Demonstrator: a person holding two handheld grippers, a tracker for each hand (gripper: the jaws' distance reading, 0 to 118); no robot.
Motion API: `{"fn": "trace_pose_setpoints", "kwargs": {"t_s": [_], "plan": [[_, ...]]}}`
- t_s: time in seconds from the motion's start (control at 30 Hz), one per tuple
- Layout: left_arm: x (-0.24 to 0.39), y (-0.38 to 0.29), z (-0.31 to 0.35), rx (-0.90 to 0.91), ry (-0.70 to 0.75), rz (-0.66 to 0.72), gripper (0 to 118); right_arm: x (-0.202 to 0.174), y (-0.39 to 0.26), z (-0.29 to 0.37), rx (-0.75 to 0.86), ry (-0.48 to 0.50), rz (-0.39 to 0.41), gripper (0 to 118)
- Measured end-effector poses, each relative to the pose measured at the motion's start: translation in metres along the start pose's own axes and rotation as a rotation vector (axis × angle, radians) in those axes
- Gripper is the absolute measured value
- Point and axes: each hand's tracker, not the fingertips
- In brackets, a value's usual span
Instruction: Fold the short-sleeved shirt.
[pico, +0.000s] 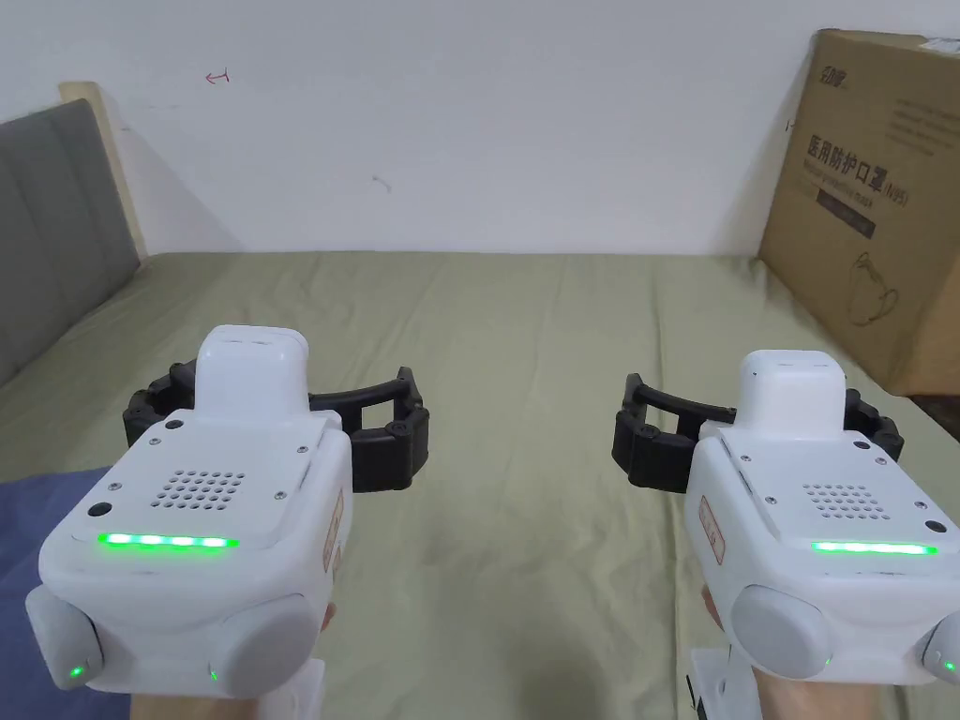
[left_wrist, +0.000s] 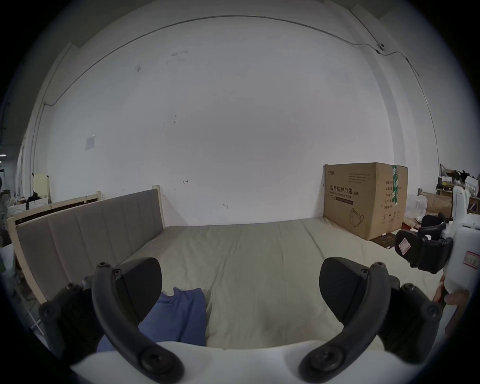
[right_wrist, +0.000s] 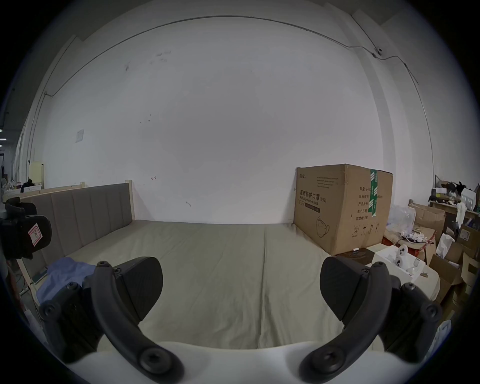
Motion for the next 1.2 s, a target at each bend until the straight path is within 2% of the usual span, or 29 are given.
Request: {"fn": "trace_pose_setpoints", "kwargs": {"t_s": [0.23,0.6,0.87,1.2], "plan": [[-0.0010,0.0000,0.0006,0.008,0.010,0.004,118,0.0000,-0.0005,-0.0008,-0.006,0.002,-0.016,118],[-0.0032,0.0007,0.0012,-0.001,0.000,0.027,118,-0.0046,-0.0011,0.0006,0.002,0.017,0.014,118],[-0.0008,0.0011,0.0017,0.004,0.005,-0.009,118,-0.0042,-0.0017,0.0003,-0.002,0.007,0.011,118],[-0.0062,0.0011,0.0004,-0.037,-0.027,0.053,118,-0.0023,-0.0010,0.0011,-0.012,0.027,0.015,117]]}}
